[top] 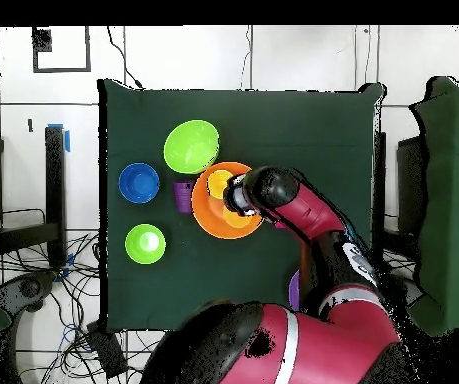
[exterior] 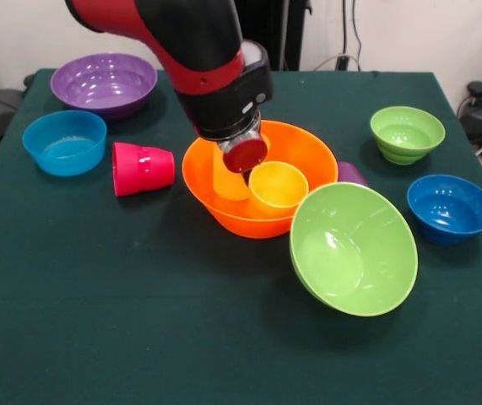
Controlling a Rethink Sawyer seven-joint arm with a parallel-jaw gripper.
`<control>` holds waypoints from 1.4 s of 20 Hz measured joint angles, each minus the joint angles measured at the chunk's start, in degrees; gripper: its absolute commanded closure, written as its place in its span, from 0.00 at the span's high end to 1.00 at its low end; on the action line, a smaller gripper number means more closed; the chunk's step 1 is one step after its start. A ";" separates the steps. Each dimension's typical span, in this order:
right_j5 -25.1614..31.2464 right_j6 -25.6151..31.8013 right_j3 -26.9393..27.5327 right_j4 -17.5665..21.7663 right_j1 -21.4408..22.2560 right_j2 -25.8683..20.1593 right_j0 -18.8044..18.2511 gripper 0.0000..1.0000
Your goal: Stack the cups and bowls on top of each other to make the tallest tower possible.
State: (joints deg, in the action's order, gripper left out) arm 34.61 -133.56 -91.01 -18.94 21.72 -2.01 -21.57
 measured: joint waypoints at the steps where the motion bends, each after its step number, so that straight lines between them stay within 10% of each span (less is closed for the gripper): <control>1: 0.40 0.00 0.25 -0.03 -0.45 -0.16 -0.06 0.00; 17: 6.53 0.00 5.04 -0.01 -3.55 -0.97 -1.81 0.00; 18: 6.58 0.00 5.15 0.00 -3.64 -1.02 -1.83 1.00; 28: 6.40 0.00 5.37 -0.01 -4.22 -1.02 -1.61 1.00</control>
State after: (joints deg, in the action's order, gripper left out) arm 41.01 -133.56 -85.64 -18.95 17.51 -3.04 -23.18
